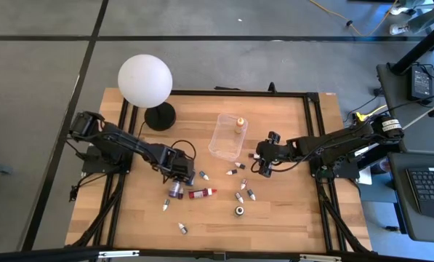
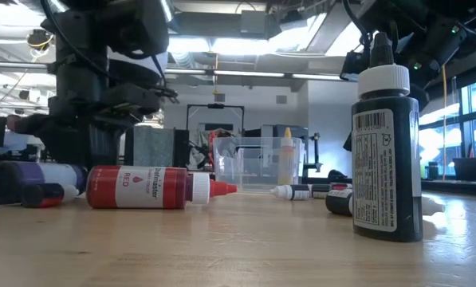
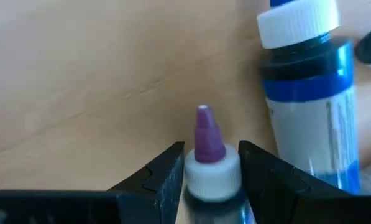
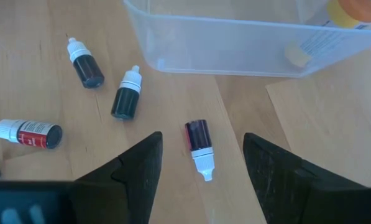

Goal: Pick & Place food coloring
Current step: Put the large purple food coloring bottle in the transparent bin

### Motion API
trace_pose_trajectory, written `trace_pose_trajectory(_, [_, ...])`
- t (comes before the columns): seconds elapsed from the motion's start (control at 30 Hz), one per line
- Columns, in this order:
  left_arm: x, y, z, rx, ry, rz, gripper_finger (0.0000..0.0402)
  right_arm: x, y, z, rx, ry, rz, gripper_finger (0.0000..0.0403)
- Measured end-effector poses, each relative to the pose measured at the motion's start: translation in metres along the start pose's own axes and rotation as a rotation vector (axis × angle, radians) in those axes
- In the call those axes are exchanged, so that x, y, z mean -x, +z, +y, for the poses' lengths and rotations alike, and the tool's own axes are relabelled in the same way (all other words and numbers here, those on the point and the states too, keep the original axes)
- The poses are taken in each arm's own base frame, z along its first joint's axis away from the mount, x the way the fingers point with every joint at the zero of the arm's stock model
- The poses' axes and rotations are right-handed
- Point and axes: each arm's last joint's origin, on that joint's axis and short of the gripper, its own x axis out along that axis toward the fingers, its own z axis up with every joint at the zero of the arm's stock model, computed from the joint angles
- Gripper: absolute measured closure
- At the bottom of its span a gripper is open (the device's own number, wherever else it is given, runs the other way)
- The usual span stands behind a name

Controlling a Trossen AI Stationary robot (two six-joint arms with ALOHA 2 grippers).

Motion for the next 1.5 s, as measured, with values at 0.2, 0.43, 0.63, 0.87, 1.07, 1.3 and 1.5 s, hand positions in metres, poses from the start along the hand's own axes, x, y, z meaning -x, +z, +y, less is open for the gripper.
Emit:
trace_pose_trajectory(0.2, [-0.006,0.000,-0.001,-0.017,0.018,0.021,0.0257,0.000,0.000,0.000,0.001,-0.001,0.002,0.0176])
trace_pose_trajectory(0.43, [-0.002,0.000,0.000,-0.038,0.003,0.015,0.0282,0.000,0.000,0.000,0.003,-0.001,0.001,0.0176])
trace_pose_trajectory(0.63, [-0.002,0.000,0.000,-0.088,0.003,0.015,0.0273,0.000,0.000,0.000,0.004,-0.001,0.001,0.0176])
trace_pose_trajectory(0.87, [0.003,0.001,-0.002,-0.140,-0.015,-0.005,0.0283,0.000,0.000,0.000,0.010,-0.001,0.000,0.0176])
trace_pose_trajectory(1.07, [0.022,0.005,-0.013,-0.201,-0.077,-0.086,0.0281,0.000,0.000,0.000,0.029,-0.001,-0.001,0.0176])
trace_pose_trajectory(1.3, [0.062,0.015,-0.023,-0.268,-0.186,-0.273,0.0281,0.000,0.001,0.000,0.026,0.003,-0.014,0.0176])
trace_pose_trajectory(1.5, [0.098,0.026,-0.037,-0.400,-0.340,-0.567,0.0276,0.000,0.004,0.001,0.031,0.008,-0.039,0.0176])
